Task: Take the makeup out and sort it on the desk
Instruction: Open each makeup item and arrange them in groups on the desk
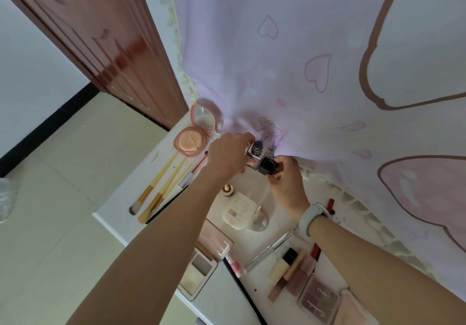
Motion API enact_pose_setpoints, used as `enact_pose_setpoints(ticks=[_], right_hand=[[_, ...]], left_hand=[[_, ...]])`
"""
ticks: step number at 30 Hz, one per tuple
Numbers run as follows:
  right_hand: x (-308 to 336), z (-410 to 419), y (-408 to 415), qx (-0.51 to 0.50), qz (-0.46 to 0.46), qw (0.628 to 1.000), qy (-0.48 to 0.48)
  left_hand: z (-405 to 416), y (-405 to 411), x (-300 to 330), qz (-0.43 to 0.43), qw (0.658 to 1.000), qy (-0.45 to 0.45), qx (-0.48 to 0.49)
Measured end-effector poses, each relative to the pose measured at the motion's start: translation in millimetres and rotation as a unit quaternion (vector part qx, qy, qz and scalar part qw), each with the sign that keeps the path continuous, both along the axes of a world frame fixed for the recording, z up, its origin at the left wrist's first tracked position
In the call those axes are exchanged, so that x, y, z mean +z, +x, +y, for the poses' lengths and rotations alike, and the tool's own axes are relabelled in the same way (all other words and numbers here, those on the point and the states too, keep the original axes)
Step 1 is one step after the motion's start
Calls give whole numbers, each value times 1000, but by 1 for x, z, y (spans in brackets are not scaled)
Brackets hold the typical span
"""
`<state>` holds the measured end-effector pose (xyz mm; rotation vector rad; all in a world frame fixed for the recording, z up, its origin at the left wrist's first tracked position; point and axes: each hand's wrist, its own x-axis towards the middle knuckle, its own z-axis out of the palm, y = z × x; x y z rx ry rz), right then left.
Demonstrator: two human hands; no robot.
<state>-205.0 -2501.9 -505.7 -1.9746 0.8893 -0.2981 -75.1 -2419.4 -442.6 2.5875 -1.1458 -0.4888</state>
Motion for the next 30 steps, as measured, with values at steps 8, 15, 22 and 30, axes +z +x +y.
enact_pose_setpoints(ticks=[8,15,22,30], right_hand=[[0,3,-3,1,-2,1000,26],[16,19,-49,-15,12,999,47],[41,67,-103,157,-9,982,-106],[25,127,-95,269,173,890,-325]], left_hand=[[6,-7,8,-28,1000,3,-8],[45,-54,34,-15,985,-144,98],[94,-114,34,15,951,-223,211],[156,-187,3,-8,921,-238,307]])
